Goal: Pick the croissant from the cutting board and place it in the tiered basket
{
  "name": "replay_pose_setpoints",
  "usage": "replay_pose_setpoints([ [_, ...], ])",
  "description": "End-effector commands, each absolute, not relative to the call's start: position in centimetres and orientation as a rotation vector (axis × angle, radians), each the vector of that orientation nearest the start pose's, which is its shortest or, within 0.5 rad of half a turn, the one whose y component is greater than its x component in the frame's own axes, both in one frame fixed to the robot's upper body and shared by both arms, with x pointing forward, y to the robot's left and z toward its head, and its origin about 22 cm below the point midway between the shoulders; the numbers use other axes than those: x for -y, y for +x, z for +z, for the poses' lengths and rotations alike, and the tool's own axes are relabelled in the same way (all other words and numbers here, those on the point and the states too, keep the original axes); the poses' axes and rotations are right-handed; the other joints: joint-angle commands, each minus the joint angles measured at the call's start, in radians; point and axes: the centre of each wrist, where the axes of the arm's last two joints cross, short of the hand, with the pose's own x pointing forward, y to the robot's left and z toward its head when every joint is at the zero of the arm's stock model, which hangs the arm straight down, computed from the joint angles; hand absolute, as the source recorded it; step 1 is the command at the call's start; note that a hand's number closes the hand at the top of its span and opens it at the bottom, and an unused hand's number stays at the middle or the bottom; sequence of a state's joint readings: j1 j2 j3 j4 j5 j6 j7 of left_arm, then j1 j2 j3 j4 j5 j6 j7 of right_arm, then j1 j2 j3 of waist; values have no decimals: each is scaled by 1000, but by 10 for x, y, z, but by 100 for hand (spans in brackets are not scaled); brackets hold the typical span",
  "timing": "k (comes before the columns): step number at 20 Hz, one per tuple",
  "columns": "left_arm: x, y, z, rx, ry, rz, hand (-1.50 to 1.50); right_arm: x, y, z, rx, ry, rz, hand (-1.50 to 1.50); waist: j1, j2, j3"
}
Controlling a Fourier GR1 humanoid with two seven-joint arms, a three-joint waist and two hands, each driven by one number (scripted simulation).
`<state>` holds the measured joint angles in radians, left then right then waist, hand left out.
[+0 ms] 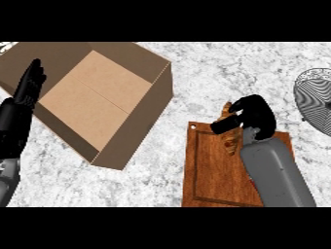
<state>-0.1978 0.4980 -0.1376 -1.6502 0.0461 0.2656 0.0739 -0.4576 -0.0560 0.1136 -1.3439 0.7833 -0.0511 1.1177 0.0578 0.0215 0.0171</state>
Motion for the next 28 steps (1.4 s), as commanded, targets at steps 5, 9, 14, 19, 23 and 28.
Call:
replay_pose_setpoints([
  [5, -277, 278, 71, 1627, 379, -292, 0, 190, 398, 150, 854, -1160, -87, 150, 36, 31, -21],
  [9, -267, 279, 75, 1637, 360, -296, 0, 199, 417, 188, 913, -1389, -175, 150, 49, 26, -22],
  [14, -272, 278, 65, 1610, 360, -304, 0, 202, 434, 240, 954, -1569, -270, 150, 45, 22, -23],
  [19, -276, 282, 65, 1585, 394, -293, 0, 196, 449, 258, 800, -1760, -220, 150, 21, 9, -22],
  [23, -274, 285, 50, 1590, 396, -278, 0, 202, 459, 281, 761, -1720, -196, 150, 8, 14, -21],
  [28, -283, 285, 62, 1587, 395, -273, 0, 212, 465, 275, 832, -1667, -249, 150, 1, 5, -18],
])
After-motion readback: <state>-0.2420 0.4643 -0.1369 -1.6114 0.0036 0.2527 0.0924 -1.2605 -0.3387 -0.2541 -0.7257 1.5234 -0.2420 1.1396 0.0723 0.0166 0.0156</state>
